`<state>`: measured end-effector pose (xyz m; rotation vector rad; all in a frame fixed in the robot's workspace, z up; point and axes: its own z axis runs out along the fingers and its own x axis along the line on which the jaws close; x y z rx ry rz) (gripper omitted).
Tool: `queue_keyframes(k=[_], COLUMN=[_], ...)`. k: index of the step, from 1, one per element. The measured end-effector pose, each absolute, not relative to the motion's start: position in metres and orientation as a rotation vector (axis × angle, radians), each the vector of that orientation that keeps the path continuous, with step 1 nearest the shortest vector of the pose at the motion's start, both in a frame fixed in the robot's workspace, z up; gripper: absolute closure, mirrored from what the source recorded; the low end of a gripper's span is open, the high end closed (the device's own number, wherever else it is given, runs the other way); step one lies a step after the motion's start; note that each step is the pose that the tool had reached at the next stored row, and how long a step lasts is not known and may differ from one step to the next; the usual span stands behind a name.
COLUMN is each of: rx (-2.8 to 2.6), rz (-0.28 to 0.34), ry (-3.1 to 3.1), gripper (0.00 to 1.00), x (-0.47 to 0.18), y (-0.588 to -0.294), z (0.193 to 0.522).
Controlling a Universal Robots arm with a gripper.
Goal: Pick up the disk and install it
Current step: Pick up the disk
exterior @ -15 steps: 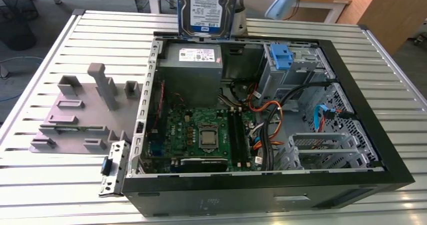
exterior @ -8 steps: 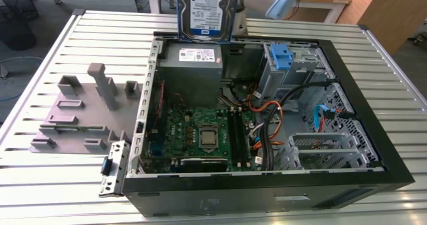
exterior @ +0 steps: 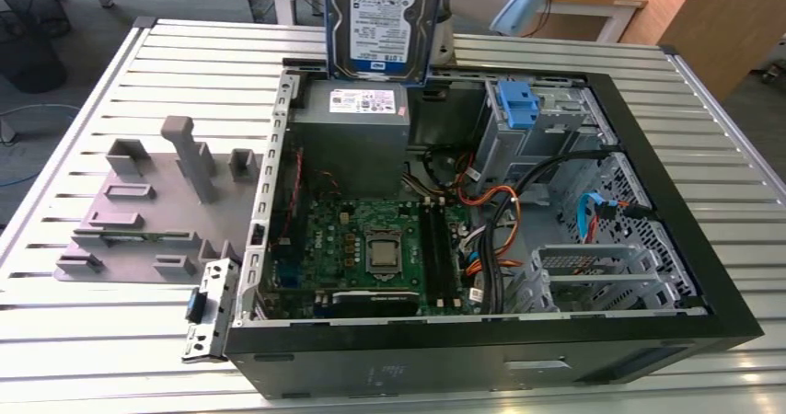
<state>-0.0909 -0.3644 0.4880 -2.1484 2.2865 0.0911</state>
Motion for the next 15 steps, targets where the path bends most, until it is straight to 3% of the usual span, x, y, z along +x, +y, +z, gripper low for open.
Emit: queue_keyframes(k=[15], rx=[-2.148], rz=[0.091], ry=[2.286], gripper=[0.65], x=[-0.091], y=[-0.391], z=[0.488])
